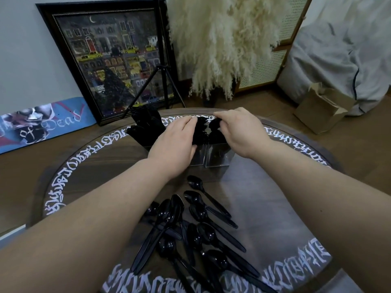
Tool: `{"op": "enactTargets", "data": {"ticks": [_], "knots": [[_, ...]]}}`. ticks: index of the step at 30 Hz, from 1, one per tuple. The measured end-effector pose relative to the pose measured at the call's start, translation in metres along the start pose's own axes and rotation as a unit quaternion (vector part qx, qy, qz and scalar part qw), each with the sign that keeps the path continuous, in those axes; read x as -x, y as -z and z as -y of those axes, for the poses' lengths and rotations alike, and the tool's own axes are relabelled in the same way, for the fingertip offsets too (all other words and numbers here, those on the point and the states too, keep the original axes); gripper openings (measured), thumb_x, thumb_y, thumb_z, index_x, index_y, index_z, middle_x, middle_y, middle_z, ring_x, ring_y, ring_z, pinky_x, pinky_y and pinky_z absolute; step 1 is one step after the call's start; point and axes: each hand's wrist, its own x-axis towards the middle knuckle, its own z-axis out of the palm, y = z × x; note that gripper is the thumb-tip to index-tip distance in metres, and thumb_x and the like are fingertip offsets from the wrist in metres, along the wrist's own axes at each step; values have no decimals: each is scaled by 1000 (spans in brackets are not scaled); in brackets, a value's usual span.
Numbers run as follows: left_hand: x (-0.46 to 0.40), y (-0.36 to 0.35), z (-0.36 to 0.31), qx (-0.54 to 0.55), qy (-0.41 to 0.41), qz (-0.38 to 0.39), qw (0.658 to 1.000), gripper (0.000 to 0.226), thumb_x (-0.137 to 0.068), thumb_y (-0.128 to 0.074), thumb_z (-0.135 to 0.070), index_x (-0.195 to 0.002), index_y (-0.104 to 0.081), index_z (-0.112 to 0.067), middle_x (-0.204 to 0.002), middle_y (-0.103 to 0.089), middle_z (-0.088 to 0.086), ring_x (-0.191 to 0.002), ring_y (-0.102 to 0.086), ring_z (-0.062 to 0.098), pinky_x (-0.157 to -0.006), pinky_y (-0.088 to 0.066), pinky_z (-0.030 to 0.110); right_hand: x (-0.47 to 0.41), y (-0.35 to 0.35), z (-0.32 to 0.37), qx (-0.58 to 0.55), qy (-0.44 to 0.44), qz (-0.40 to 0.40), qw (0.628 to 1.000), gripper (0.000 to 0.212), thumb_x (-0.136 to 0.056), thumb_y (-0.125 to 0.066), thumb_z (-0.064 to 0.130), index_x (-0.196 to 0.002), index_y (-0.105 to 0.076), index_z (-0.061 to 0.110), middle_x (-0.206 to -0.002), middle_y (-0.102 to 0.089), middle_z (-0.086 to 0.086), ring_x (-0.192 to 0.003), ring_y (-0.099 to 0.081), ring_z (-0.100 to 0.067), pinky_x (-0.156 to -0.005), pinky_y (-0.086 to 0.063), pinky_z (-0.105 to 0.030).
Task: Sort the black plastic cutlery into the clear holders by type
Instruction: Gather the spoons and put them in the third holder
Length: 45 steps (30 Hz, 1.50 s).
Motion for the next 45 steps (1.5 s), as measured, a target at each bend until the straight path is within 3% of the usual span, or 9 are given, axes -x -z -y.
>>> {"op": "enactTargets", "data": {"ticks": [4,6,9,15,24,29,33,40,45], "knots": [[-2,-1,1,10,2,-5,1000,67,-92,-58,-20,-149,-24,-14,-152,-29,0,-140,-25,19,-110,-28,32,11,-3,0,-31,26,85,996,72,-84,-26,51,-144,-37,13,-140,-49,-9,-129,-39,-27,-108,-31,-38],[-2,-1,2,11,0,-6,1000,66,-92,-57,-18,-149,-25,-14,-151,-30,0,-139,-25,19,-109,-29,33,15,-4,0,-16,44,96,994,81,-83,-38,60,-148,-29,12,-145,-42,-8,-134,-34,-25,-112,-27,-38],[-2,-2,3,11,-2,-4,1000,64,-93,-54,-15,-150,-25,-15,-151,-30,0,-139,-26,20,-109,-29,32,15,-9,-4,-7,52,93,994,75,-89,-60,37,-149,-24,10,-148,-37,-9,-137,-30,-26,-112,-23,-32],[-2,-1,6,8,-6,0,1000,65,-91,-54,-6,-150,-26,-16,-151,-31,-1,-137,-30,20,-107,-32,32,10,-21,4,-12,16,48,999,65,-93,-56,22,-148,-24,7,-145,-38,-11,-134,-30,-28,-110,-22,-31],[7,7,3,-5,-20,-19,1000,68,-91,-59,-20,-149,-26,-14,-150,-31,0,-140,-23,18,-111,-24,27,19,-10,4,45,9,52,998,81,-87,-59,47,-151,-20,15,-155,-27,-1,-145,-15,-25,-115,-20,-50],[33,18,-2,-11,-41,-64,997,64,-85,-67,-20,-143,-40,-10,-145,-40,7,-140,-27,26,-114,-24,36,57,9,10,11,37,-35,999,64,-84,-67,32,-140,-43,10,-143,-46,-9,-139,-31,-32,-111,-30,-52],[71,17,-10,28,-22,-99,994,59,-83,-69,-16,-137,-49,-12,-143,-43,8,-136,-33,26,-109,-31,37,102,10,21,-32,24,-96,995,44,-82,-69,15,-124,-60,7,-123,-59,-10,-122,-48,-32,-101,-41,-42],[134,-7,-14,10,57,87,995,66,-87,-63,-41,-145,-35,-25,-149,-32,-2,-140,-20,20,-112,-27,37,150,-20,42,-45,-62,128,989,46,-91,-59,32,-134,-50,19,-130,-53,-2,-121,-45,-24,-97,-37,-31],[148,-24,-14,2,80,164,983,76,-82,-61,-58,-146,-31,-30,-151,-31,-4,-141,-17,21,-114,-27,45,155,-41,45,-66,-93,156,981,53,-91,-59,36,-139,-45,17,-133,-55,-4,-122,-48,-27,-99,-38,-33]]}}
